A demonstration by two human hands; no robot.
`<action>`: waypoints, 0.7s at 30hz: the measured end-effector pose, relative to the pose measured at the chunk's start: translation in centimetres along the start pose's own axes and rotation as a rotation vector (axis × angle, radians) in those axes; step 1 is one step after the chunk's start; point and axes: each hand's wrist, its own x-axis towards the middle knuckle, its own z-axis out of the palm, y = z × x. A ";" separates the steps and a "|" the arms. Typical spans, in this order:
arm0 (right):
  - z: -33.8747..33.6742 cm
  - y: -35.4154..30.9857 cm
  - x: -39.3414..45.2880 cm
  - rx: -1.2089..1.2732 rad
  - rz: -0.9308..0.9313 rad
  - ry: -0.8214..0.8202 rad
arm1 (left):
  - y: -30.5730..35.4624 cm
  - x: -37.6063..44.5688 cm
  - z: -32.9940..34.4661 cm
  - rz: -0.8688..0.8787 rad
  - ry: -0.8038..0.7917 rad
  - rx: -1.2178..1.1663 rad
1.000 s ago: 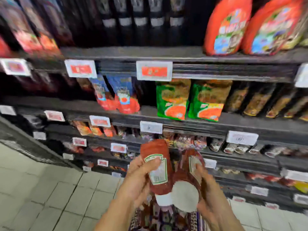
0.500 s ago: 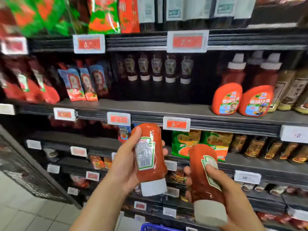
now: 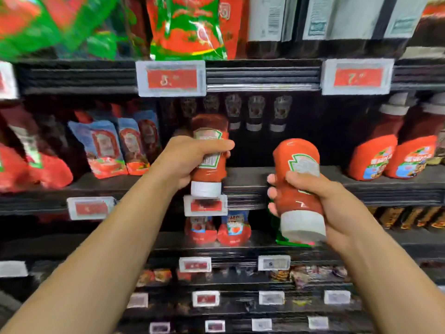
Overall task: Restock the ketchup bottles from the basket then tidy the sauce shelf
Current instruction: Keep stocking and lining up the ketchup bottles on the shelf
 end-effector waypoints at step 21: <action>4.4 1.6 14.0 -0.186 -0.124 0.259 | -0.8 12.5 -4.1 0.436 0.373 0.264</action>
